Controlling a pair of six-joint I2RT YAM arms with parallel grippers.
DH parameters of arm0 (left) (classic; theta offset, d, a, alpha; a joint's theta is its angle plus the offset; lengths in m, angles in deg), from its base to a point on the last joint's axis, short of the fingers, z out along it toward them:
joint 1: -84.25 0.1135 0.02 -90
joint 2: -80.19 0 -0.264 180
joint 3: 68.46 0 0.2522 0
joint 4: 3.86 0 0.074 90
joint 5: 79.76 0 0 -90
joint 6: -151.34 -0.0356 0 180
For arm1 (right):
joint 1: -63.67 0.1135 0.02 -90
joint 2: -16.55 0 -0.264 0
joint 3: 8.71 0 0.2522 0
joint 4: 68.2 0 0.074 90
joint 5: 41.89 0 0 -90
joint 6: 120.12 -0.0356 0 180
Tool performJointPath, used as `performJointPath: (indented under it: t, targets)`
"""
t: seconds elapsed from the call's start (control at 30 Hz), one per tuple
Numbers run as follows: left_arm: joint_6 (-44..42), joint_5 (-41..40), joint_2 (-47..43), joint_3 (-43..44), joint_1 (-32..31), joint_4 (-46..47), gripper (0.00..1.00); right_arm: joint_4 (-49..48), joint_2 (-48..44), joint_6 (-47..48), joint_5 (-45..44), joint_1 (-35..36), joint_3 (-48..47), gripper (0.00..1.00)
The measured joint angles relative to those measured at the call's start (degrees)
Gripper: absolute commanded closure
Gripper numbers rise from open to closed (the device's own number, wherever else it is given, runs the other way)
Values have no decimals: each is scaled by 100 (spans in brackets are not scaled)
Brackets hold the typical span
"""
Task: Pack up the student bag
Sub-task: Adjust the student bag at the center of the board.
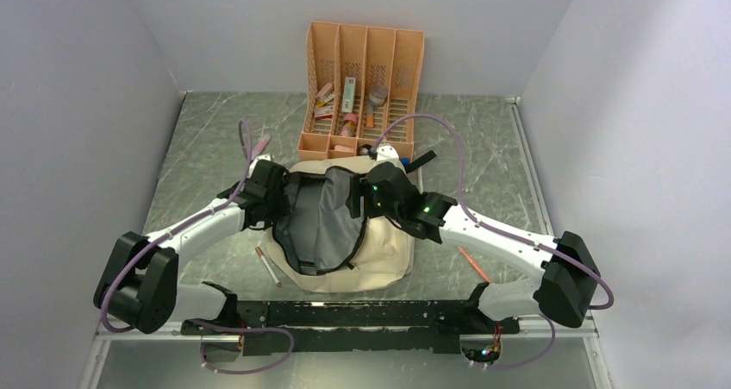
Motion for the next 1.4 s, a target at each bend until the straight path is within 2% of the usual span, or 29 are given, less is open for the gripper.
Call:
performJointPath:
  t: [0.17, 0.37, 0.53, 0.87, 1.07, 1.4]
  targets:
    - [-31, 138, 7, 0, 83, 105, 64, -11, -2, -72, 11, -7, 94, 30]
    - [-79, 249, -15, 0, 120, 138, 75, -9, 0, -166, 63, -26, 201, 30]
    - [-122, 317, -28, 0, 120, 138, 94, -20, 0, -205, 96, -39, 201, 30]
    - [-170, 350, -291, 138, 125, 2, 95, 11, 7, -350, 44, -74, 201, 29]
    - [-223, 271, -669, 413, 125, -317, 95, 52, 31, -544, 111, -326, 208, 29]
    - [-323, 50, -1008, 660, 125, -675, 95, -216, 411, -857, 815, -691, 404, 31]
